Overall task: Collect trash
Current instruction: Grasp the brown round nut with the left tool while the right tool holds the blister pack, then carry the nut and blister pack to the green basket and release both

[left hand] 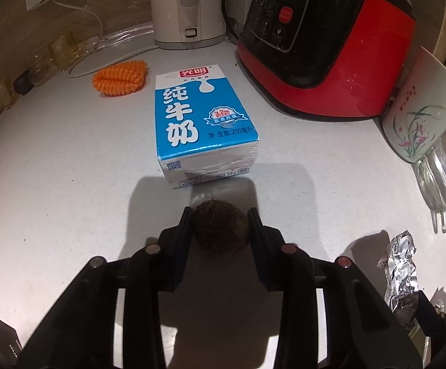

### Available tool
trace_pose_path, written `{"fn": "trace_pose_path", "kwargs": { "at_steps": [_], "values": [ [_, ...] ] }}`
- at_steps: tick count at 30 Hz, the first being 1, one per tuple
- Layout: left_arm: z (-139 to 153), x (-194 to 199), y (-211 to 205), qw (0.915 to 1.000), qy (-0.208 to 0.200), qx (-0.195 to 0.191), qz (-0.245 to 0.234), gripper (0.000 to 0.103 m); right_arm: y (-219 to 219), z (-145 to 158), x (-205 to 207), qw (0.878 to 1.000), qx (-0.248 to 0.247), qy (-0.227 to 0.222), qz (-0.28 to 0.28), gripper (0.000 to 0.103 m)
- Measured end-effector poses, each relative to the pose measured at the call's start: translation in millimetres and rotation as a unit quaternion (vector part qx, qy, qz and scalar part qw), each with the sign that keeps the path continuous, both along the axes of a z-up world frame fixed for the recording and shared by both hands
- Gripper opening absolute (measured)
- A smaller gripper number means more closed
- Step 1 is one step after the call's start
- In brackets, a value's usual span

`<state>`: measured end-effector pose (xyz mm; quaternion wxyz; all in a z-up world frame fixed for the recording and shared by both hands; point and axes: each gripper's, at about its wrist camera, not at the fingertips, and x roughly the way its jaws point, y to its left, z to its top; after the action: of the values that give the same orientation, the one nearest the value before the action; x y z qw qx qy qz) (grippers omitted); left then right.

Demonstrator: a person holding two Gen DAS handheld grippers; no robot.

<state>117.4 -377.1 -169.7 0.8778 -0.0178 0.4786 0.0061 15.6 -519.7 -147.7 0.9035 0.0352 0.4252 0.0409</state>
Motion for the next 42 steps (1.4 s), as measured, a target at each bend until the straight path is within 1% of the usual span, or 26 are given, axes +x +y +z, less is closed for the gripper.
{"fn": "trace_pose_path", "kwargs": {
  "at_steps": [3,8,13,16,20,25,27,32,36,39,40,42],
  "values": [
    [0,0,0,1.0000,0.000,0.001,-0.002,0.035,0,1,0,1.000,0.001,-0.002,0.001,0.062],
    [4,-4,6,0.9999,0.007,-0.010,-0.012,0.035,-1,6,-5,1.000,-0.001,-0.002,0.000,0.062],
    [24,-28,27,0.9991,-0.003,-0.016,-0.040,0.035,14,21,-19,1.000,-0.013,-0.008,0.009,0.062],
    [40,-57,53,0.9979,-0.006,-0.016,-0.062,0.035,35,34,-34,1.000,-0.020,-0.012,0.016,0.062],
    [55,-97,100,0.9969,-0.005,-0.016,-0.077,0.035,72,48,-57,0.999,-0.012,-0.018,0.030,0.062],
    [70,-154,167,0.9953,-0.011,0.010,-0.096,0.035,136,58,-95,0.998,-0.003,-0.017,0.062,0.062],
    [71,-176,193,0.9944,-0.008,0.014,-0.104,0.035,165,61,-109,0.997,-0.003,-0.014,0.075,0.062],
    [65,-235,252,0.9914,0.003,0.019,-0.129,0.035,234,61,-149,0.996,0.007,-0.006,0.093,0.062],
    [46,-274,287,0.9890,0.023,0.014,-0.146,0.035,282,55,-183,0.995,0.015,0.005,0.100,0.062],
    [28,-295,308,0.9867,0.043,0.005,-0.157,0.035,307,49,-202,0.995,0.015,0.013,0.098,0.062],
    [21,-301,313,0.9851,0.050,0.002,-0.165,0.036,314,46,-207,0.995,0.018,0.016,0.097,0.062],
    [13,-310,319,0.9833,0.055,0.002,-0.173,0.049,323,41,-214,0.995,0.021,0.022,0.092,0.062]
  ]
}}
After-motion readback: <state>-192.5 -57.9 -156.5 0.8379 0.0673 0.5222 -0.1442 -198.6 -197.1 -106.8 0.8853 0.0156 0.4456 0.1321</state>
